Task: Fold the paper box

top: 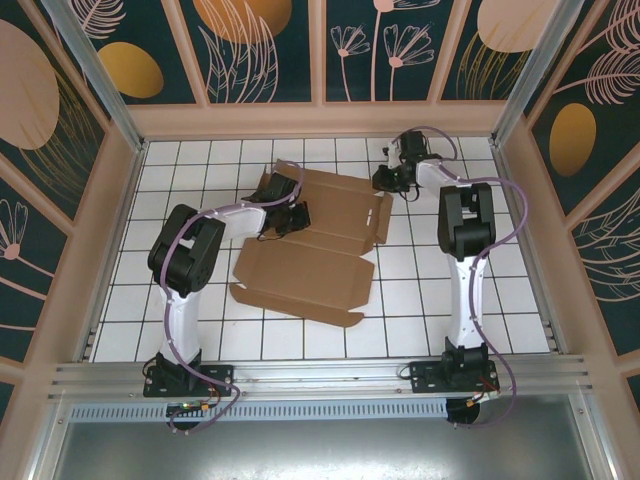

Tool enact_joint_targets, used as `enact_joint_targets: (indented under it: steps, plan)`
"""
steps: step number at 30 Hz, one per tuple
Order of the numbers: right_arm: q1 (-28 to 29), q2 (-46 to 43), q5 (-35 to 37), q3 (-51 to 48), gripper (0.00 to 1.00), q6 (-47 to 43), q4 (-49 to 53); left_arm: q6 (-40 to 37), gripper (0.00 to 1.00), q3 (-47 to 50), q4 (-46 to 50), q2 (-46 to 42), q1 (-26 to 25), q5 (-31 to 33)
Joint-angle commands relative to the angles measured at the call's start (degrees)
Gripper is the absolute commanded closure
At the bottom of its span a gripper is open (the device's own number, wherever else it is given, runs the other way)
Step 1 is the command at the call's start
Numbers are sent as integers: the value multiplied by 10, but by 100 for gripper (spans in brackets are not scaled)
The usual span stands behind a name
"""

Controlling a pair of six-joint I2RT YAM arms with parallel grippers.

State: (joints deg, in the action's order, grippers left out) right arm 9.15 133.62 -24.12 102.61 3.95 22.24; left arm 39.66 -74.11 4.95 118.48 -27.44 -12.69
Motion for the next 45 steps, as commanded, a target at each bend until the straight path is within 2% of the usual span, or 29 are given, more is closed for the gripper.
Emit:
enact_joint_targets:
  steps: [1,5,7,11,12,17,18,22,26,38,45]
  plan:
    - [0,-66,-6,-38,90,15,-55,-13,100,-17,42,11,7,26]
    - [1,-129,-5,-135,92,39,-158,-6,98,-34,56,-11,13,28]
    - [2,-168,-8,-191,92,44,-220,0,88,-49,64,-31,20,23]
    - [16,-243,15,-303,91,28,-338,55,53,-84,59,-66,42,-23]
    - [20,-257,24,-322,91,23,-359,74,47,-93,55,-71,45,-38]
    - [63,-322,112,-395,92,-30,-425,172,34,-164,70,-79,49,-82]
    - [75,-332,131,-402,92,-43,-432,196,28,-172,70,-80,49,-88]
    - [117,-361,218,-439,92,-86,-475,283,25,-191,93,-73,48,-109]
    - [136,-389,273,-486,91,-98,-537,319,25,-227,175,-60,45,-93]
    - [173,-436,347,-567,85,-152,-643,375,27,-253,236,-36,45,-77]
    - [185,-447,363,-602,83,-178,-696,385,35,-251,229,-26,45,-68]
